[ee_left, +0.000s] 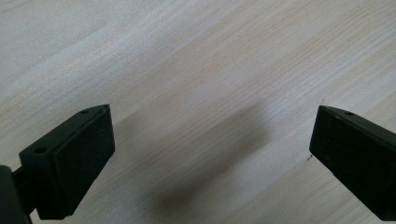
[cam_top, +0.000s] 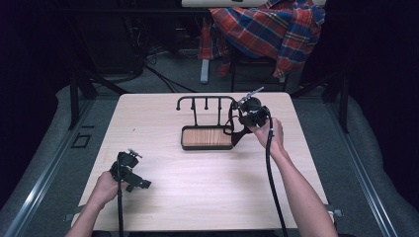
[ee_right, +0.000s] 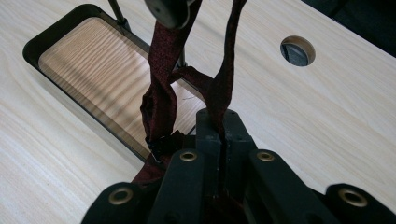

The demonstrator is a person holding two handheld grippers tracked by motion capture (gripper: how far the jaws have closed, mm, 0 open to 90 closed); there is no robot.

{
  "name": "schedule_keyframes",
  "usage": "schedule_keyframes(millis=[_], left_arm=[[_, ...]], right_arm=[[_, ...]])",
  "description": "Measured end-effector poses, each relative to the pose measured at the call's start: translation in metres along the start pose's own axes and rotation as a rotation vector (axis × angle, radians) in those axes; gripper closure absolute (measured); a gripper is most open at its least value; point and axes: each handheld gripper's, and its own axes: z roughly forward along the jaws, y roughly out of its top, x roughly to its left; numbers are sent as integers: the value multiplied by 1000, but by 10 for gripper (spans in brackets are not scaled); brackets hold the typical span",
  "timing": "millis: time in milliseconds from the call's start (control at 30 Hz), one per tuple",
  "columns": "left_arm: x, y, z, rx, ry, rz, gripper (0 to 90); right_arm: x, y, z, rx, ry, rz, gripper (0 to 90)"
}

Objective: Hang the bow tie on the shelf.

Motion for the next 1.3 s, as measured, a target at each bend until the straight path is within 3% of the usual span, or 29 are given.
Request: schedule_keyframes(millis=[600, 967, 1300], left_arm=[[0, 0, 0, 3, 1, 1, 1], [-1, 0, 0, 0, -2, 6, 1], [-1, 1, 0, 3, -1, 11, 1]], right_arm=[[-6, -3, 15, -22, 51, 85, 843], [-3, -4, 14, -27, 52, 82, 793], [-1, -4, 6, -35, 49, 75, 655]])
